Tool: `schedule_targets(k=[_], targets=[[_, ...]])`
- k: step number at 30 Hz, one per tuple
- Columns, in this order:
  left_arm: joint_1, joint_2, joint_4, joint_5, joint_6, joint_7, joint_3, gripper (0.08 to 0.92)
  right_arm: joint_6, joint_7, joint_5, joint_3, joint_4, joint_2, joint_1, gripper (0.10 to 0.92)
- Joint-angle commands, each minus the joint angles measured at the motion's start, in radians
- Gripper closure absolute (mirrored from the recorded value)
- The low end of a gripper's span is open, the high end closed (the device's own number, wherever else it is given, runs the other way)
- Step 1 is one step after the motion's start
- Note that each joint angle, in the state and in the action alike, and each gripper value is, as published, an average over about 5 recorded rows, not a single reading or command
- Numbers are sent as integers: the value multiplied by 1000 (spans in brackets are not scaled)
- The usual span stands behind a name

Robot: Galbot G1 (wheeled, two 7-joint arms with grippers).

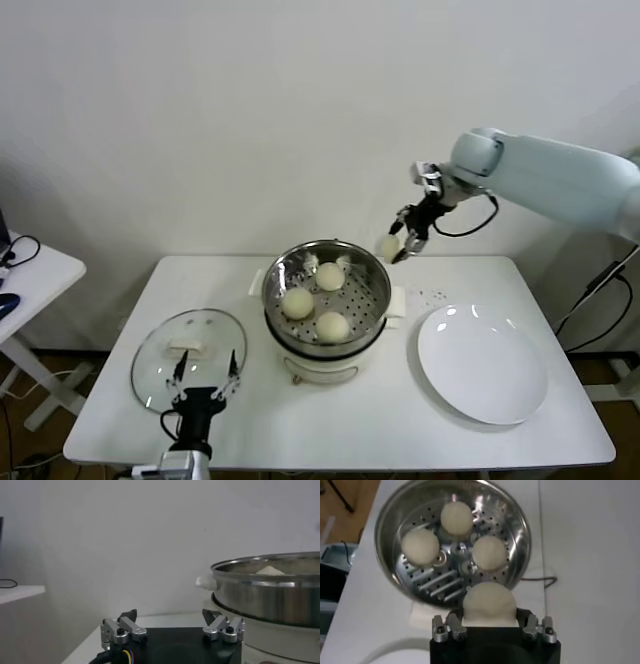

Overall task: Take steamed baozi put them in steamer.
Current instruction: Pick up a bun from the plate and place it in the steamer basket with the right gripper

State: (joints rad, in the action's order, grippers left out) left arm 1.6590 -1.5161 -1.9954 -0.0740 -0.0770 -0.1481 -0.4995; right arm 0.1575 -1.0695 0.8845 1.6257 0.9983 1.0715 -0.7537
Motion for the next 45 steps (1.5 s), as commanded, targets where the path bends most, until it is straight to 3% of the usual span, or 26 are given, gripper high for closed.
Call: schedule_targets(k=[1, 45], targets=[[3, 6, -12, 14, -2, 9, -7, 177, 42, 39, 175, 108, -5, 206, -21, 338], [3, 13, 10, 35, -17, 10, -17, 177, 57, 99, 69, 156, 48, 143, 75, 331]])
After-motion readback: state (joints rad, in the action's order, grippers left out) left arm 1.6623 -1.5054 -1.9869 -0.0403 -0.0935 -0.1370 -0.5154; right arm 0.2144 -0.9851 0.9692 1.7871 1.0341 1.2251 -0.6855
